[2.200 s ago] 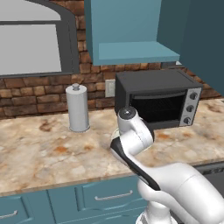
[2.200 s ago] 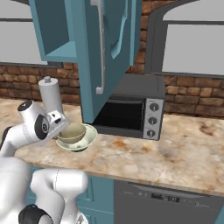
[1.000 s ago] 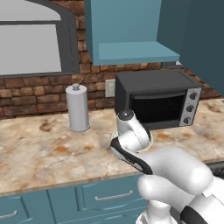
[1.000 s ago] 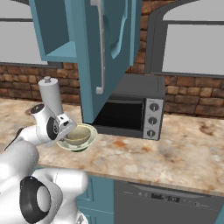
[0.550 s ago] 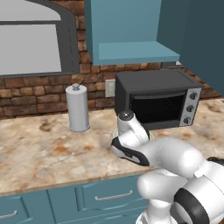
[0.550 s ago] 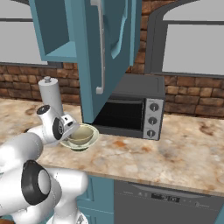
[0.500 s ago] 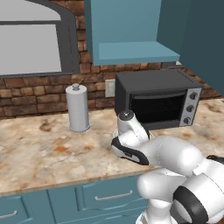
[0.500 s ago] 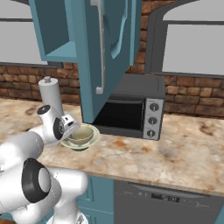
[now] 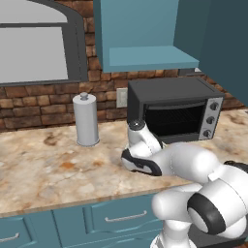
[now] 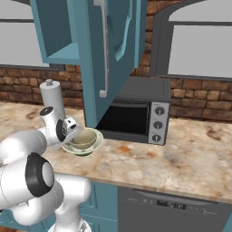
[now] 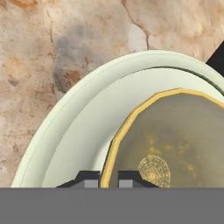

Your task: Pick up the bowls on the counter and stack them on top of one another in the open cabinet. Place the smaller bowl on top of the larger bowl.

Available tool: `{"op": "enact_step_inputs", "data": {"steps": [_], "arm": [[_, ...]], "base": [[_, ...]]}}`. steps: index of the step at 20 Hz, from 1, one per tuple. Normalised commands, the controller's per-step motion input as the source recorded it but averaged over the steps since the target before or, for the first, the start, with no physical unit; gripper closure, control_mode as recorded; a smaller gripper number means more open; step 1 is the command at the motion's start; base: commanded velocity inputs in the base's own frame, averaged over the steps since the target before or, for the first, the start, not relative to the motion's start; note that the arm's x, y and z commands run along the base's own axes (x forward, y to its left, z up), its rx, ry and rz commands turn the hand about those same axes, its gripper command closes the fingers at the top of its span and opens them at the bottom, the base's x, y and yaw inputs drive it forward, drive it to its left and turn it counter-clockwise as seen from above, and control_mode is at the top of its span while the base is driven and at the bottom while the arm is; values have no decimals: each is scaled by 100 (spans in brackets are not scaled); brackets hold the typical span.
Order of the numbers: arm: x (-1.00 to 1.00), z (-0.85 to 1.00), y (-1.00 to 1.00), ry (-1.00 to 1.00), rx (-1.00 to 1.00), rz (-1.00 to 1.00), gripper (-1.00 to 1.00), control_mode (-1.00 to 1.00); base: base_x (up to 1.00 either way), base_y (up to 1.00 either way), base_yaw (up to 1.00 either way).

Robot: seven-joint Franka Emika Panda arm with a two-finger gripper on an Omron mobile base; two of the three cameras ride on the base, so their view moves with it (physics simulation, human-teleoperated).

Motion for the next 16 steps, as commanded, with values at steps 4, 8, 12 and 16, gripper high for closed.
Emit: {"op": "enact_step_inputs", "data": {"steps": [4, 8, 12, 16], "arm": [[0, 4, 0, 0, 0, 0, -100, -100], [0, 4, -2, 0, 0, 0, -100, -100], [0, 21, -6, 2, 2, 0, -100, -100], [0, 36, -13, 4, 5, 0, -100, -100]], "base": [[0, 0, 0], [0, 0, 0], [0, 0, 0], [0, 0, 0]]}}
